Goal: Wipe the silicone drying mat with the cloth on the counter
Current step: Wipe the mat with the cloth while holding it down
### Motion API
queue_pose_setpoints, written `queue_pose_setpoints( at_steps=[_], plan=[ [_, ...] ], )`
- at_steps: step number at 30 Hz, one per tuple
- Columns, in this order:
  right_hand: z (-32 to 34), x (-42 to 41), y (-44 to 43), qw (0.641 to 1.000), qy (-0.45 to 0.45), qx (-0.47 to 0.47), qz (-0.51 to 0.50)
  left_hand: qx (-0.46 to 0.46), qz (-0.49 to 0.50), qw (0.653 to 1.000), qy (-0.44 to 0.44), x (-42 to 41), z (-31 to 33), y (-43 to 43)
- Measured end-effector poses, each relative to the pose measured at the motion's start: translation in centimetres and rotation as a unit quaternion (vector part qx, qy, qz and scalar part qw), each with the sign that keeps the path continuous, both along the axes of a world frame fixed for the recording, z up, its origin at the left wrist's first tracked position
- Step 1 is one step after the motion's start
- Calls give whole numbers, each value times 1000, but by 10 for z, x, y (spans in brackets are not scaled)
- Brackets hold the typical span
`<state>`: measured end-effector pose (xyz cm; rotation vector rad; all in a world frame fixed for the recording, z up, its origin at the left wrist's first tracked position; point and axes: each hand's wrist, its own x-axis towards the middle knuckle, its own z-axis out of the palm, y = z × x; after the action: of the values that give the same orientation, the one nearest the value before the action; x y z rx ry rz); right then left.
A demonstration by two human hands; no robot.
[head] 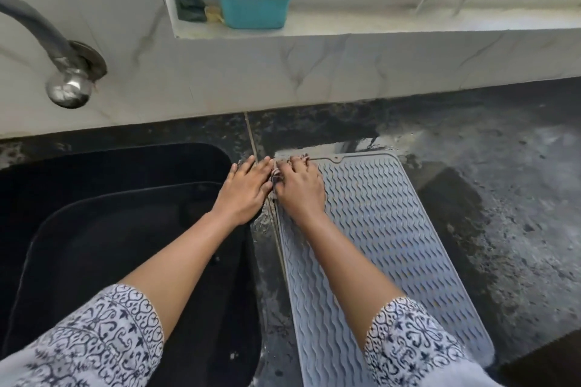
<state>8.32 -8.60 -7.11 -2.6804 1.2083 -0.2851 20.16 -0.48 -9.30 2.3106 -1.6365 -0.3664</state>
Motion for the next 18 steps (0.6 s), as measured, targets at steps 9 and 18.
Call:
queue_pose_setpoints(
  at_steps=[9,18],
  plan=[
    [35,-72,80,994,101,18,44,11,-15,999,-48,-1,3,-3],
    [31,-3,10,999,2,47,-2,10,-5,999,-34,0,1,-3]
  ],
)
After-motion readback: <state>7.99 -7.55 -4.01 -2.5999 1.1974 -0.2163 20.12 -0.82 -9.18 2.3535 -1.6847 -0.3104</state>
